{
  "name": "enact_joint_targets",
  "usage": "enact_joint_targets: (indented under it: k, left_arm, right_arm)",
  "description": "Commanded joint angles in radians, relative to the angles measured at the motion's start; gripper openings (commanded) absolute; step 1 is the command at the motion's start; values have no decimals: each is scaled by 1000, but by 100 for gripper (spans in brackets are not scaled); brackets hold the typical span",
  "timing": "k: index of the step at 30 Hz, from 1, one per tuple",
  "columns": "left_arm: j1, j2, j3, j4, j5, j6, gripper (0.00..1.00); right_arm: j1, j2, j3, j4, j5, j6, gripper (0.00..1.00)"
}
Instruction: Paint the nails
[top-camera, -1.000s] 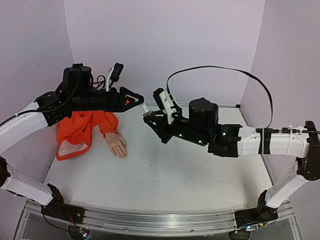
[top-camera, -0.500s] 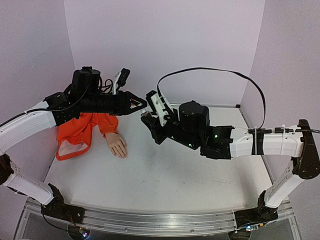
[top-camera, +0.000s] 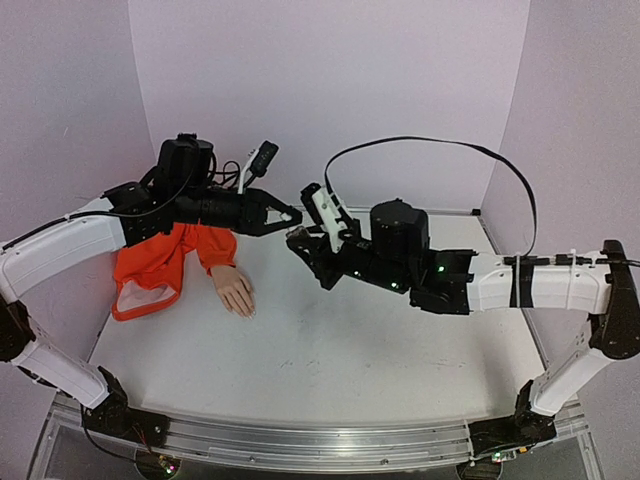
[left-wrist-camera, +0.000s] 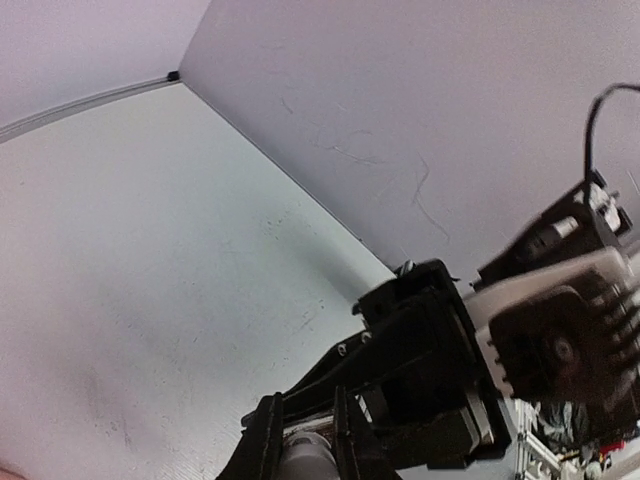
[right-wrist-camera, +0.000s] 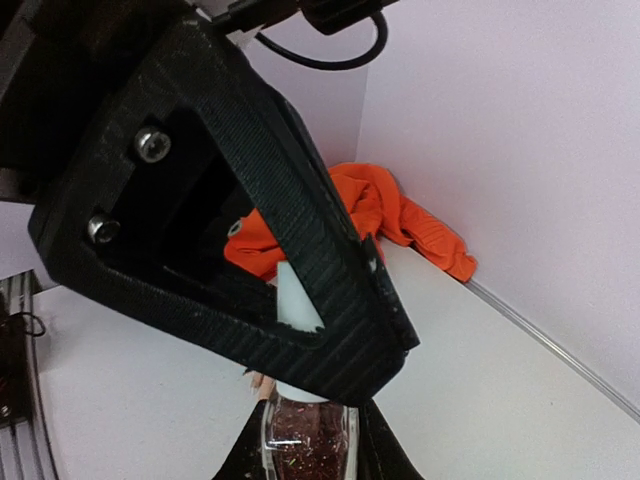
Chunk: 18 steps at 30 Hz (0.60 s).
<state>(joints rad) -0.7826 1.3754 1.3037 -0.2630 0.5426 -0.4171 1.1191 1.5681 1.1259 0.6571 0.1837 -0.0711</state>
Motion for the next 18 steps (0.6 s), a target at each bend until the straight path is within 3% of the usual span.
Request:
enact_joint_targets:
  k: [1,4,6,8,14,18]
  left_arm:
    - [-62,3,62,50,342,147,0]
    - [-82,-23,63,54,448,213,0]
    - [-90,-39,69,56,474,233,0]
    - [-93,-46,70,57,491,238,0]
    - [-93,-62,57,59,402,206,0]
    - [-92,-95,29,39,223,163,47]
  right_arm:
    - [-108,-121,-28,201,-631,94,0]
    - [-184,-164,-113,465,-1177,236,0]
    - [-185,-175,-140,629,-1311,335,0]
    - [-185,-173,-144,696,-1287,397,0]
    - [-190,-147,-140,624,-1113,371,0]
    - [-190,-142,-109,420,-889,268,0]
